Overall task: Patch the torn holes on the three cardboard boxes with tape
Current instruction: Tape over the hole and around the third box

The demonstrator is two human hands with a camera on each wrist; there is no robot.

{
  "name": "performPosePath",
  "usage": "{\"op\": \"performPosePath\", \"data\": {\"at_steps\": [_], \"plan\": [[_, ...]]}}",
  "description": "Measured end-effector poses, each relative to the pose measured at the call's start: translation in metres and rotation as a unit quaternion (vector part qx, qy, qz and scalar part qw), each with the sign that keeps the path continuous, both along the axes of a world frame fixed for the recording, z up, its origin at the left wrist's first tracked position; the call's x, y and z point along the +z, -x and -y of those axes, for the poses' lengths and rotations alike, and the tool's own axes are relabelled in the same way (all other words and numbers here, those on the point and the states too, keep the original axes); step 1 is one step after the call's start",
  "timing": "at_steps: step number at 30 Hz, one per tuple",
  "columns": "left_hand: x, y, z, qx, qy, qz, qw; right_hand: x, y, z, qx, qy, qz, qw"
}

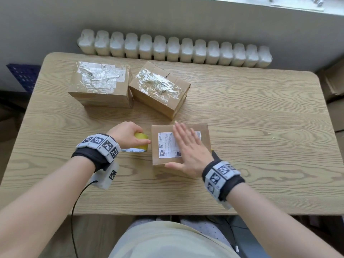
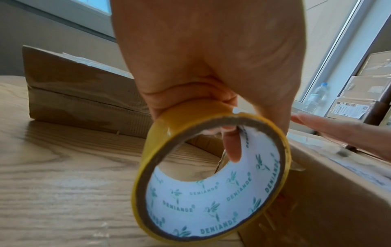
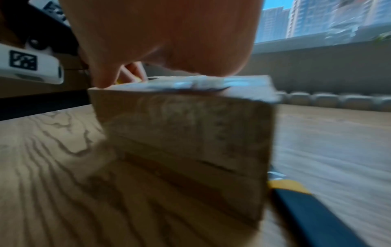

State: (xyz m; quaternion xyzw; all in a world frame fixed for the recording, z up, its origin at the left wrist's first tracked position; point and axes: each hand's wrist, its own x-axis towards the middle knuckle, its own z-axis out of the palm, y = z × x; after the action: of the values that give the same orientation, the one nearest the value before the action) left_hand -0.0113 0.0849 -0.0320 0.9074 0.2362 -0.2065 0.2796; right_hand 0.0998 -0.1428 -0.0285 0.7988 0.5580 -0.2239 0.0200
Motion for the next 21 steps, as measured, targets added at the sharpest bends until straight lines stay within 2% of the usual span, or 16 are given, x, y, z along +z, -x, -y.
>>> {"op": "performPosePath", "data": {"at_steps": [7,9,12,17,19,21], "plan": [[-0.012,0.005,0.005,0.037,0.024,0.031,0.999,-0.021,0.029,-0.033,0.053,-0.036,0.019,0.998],[-0.013,0.005,0.004,0.034,0.021,0.025,0.999,-0.022,0.02,-0.025,0.029,-0.034,0.024,0.999],[-0.01,0.003,0.005,0.033,0.024,0.019,0.999,-0.021,-0.001,0.001,-0.054,-0.024,0.039,0.998],[-0.008,0.001,0.008,0.029,0.037,0.027,0.999,-0.018,-0.025,0.037,-0.182,-0.01,0.007,0.983],[-0.009,0.003,0.008,0.023,0.033,0.022,0.999,-0.01,-0.022,0.032,-0.189,-0.032,-0.003,0.982],[-0.01,0.005,0.008,0.022,0.032,0.02,0.999,-0.001,-0.013,0.013,-0.121,-0.049,-0.027,0.991]]}}
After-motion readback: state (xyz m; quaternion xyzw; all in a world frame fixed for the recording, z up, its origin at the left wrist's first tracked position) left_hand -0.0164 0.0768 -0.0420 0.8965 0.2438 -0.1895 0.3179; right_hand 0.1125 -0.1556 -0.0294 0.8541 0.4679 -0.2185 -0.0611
